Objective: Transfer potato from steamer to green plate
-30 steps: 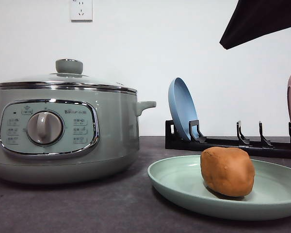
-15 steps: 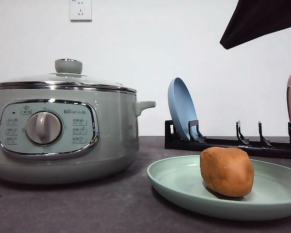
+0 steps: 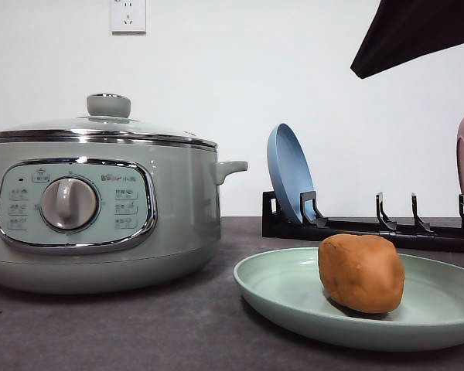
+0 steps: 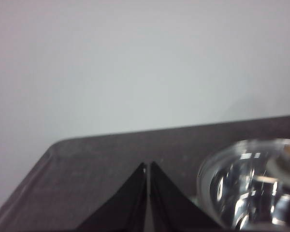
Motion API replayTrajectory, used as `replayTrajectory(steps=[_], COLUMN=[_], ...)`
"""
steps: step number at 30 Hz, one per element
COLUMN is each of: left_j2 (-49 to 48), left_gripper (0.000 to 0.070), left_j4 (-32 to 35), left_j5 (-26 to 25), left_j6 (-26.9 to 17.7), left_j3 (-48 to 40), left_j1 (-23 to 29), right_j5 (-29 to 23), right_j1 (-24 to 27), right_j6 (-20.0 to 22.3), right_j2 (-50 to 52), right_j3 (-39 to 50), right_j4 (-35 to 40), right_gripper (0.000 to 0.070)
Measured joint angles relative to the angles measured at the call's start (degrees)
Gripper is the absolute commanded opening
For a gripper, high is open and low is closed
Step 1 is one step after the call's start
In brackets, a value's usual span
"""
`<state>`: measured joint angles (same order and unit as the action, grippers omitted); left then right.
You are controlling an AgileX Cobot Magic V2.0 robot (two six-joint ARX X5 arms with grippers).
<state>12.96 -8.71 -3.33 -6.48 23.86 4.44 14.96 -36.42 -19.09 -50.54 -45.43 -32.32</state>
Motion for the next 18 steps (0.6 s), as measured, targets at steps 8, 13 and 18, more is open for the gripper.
replayTrajectory(steps=[8, 13, 18], left_j2=[-7.32, -9.35, -10.74], left_gripper=[0.0004, 0.0004, 0.0004], left_j4=[0.2, -0.09, -0.14], left_j5=[0.24, 0.24, 0.25], left_j6=[0.0, 0.0, 0.0], left_j3=[-11.79, -16.83, -20.5], left_j1=[0.18, 0.18, 0.18], right_j5=[0.0, 0.0, 0.0], right_j1=[0.0, 0.0, -0.01], right_j6=[0.0, 0.0, 0.0], right_j2=[0.0, 0.0, 0.0], right_j3=[0.0, 0.0, 0.0], right_j4=[0.0, 0.0, 0.0], right_gripper=[0.0007, 0.0007, 0.0007])
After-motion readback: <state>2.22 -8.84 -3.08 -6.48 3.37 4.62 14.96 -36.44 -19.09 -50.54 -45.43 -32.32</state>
